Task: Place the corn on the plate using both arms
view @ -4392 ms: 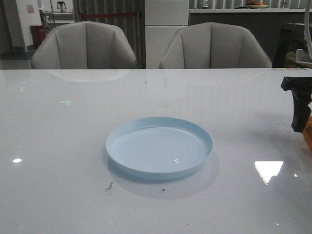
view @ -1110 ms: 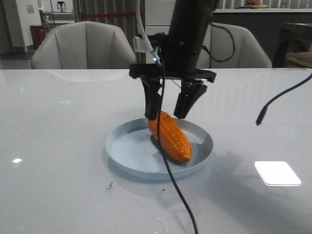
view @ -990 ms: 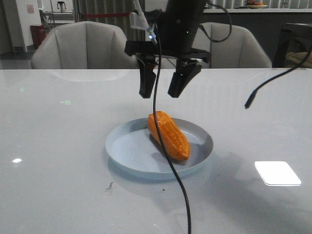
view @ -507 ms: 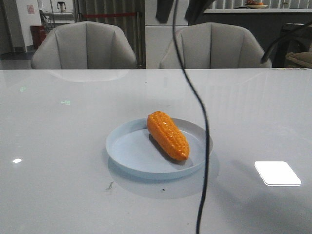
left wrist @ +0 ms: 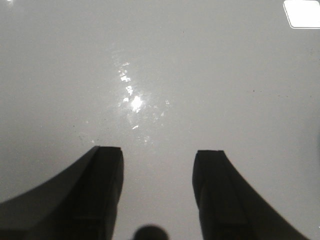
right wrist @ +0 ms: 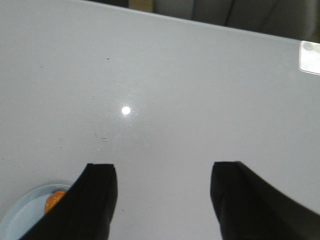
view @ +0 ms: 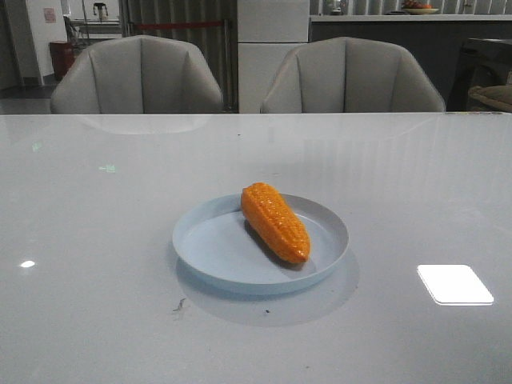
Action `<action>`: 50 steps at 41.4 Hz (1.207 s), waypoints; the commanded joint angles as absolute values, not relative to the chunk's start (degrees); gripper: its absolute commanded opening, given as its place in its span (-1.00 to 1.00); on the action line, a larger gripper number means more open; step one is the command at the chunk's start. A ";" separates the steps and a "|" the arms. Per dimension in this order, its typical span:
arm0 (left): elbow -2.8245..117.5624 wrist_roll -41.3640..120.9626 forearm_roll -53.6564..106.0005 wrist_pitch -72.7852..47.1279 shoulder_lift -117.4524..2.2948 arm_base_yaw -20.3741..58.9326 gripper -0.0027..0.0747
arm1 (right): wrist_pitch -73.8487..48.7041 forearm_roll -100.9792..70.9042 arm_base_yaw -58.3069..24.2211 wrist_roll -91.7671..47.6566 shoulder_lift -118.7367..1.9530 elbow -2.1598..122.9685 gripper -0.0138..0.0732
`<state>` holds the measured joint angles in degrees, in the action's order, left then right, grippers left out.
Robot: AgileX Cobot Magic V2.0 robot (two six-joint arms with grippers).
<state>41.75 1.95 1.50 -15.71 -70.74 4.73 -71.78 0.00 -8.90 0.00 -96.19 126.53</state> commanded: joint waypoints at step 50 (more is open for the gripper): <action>43.40 1.32 1.99 -11.58 -69.08 4.72 0.06 | -41.30 3.97 -0.68 5.54 -50.89 42.86 0.48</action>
<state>41.75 1.95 1.50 -15.71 -70.74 4.73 -44.61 3.76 -1.01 5.46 -51.70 41.08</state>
